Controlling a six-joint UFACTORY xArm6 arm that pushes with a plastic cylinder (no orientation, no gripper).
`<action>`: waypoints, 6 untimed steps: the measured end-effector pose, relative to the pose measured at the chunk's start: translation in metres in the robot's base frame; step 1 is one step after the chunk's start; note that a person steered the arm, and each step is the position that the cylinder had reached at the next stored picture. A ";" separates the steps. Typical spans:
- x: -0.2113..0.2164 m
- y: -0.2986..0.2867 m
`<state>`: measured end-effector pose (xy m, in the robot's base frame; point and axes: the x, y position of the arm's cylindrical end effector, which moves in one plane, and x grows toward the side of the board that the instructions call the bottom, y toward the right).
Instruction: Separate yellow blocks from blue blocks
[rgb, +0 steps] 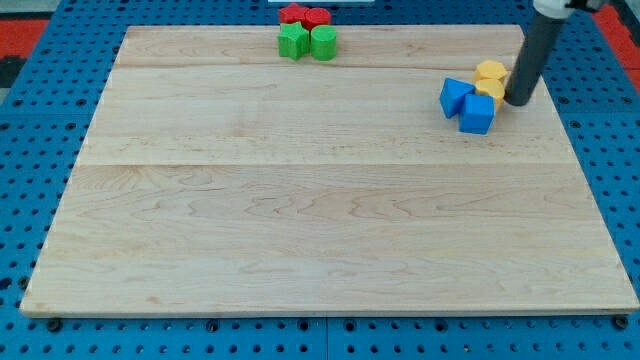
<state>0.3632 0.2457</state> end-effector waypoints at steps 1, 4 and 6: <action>0.040 -0.008; -0.037 -0.030; -0.046 -0.038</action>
